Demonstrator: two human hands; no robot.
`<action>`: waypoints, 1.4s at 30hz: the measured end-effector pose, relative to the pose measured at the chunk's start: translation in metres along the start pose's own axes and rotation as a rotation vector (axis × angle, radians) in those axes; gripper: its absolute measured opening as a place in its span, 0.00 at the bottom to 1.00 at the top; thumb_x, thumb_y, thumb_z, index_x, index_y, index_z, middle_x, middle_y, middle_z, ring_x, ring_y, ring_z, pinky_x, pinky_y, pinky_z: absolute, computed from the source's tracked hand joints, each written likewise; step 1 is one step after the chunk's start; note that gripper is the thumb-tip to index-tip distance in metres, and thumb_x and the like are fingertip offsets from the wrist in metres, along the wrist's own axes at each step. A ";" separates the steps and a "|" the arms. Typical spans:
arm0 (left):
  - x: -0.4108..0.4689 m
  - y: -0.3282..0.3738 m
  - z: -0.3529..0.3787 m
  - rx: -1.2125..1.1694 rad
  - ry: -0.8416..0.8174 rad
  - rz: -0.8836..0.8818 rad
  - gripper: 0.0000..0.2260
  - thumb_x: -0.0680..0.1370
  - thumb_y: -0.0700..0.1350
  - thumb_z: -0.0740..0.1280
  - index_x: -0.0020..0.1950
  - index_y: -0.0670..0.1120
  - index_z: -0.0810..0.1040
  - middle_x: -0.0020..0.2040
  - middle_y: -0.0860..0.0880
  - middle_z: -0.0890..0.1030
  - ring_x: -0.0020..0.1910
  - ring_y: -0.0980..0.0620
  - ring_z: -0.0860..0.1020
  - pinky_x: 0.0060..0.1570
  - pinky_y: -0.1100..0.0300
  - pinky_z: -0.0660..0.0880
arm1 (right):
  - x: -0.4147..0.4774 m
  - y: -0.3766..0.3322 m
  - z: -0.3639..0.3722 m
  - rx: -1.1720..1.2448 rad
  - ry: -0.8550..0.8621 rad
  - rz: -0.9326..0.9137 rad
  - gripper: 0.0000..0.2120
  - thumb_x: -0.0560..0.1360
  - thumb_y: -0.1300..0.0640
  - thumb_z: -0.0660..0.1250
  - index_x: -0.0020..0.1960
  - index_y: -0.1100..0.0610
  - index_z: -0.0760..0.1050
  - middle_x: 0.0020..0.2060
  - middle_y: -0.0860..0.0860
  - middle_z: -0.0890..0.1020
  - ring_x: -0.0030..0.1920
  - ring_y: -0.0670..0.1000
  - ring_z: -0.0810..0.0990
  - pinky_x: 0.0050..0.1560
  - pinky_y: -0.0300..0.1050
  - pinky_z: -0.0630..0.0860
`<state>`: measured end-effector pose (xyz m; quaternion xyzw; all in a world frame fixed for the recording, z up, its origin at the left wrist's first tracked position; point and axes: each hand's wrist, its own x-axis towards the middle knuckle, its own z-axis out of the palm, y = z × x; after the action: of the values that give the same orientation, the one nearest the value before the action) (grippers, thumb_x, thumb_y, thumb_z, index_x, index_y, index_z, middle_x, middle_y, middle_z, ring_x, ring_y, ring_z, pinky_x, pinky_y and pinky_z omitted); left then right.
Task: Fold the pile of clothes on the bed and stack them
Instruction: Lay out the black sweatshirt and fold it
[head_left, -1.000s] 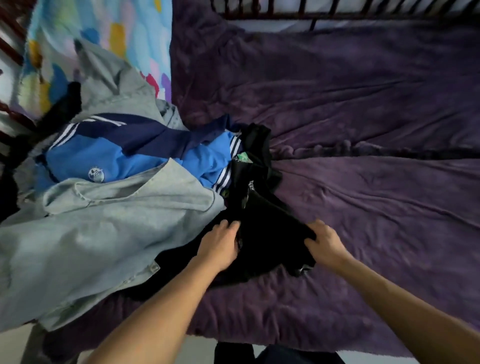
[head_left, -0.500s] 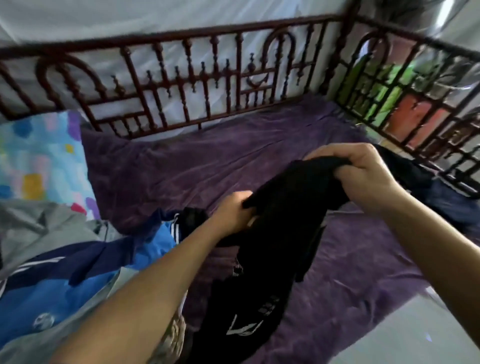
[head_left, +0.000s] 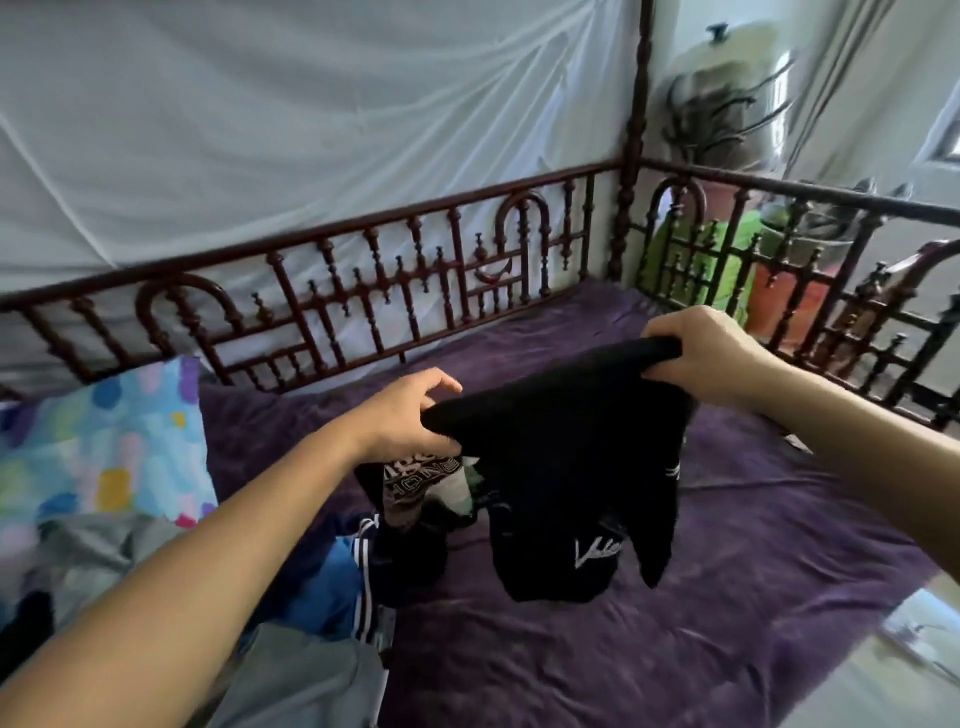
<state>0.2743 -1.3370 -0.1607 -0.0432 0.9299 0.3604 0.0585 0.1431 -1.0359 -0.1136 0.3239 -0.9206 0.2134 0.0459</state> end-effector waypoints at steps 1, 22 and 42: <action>-0.004 0.001 -0.003 0.088 -0.012 -0.004 0.15 0.68 0.46 0.77 0.51 0.50 0.79 0.43 0.53 0.81 0.42 0.58 0.78 0.43 0.59 0.73 | 0.001 0.001 -0.006 0.050 0.065 -0.020 0.11 0.67 0.66 0.72 0.35 0.50 0.75 0.29 0.49 0.76 0.37 0.53 0.76 0.37 0.44 0.67; -0.042 0.046 -0.020 0.702 0.302 -0.158 0.17 0.64 0.53 0.78 0.33 0.55 0.69 0.37 0.52 0.76 0.43 0.47 0.77 0.39 0.54 0.72 | -0.020 0.036 -0.034 0.871 -0.090 0.110 0.06 0.67 0.58 0.76 0.43 0.56 0.84 0.35 0.54 0.85 0.36 0.52 0.84 0.35 0.41 0.80; -0.053 0.023 -0.138 0.517 1.045 0.092 0.14 0.73 0.41 0.58 0.45 0.33 0.80 0.44 0.29 0.80 0.46 0.31 0.79 0.43 0.46 0.71 | -0.073 -0.043 -0.084 0.754 -0.482 0.089 0.22 0.69 0.44 0.70 0.50 0.62 0.82 0.47 0.62 0.84 0.46 0.61 0.85 0.46 0.52 0.83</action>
<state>0.3135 -1.4111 -0.0372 -0.1590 0.8942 0.0548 -0.4150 0.2225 -0.9884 -0.0387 0.3187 -0.7757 0.4543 -0.3006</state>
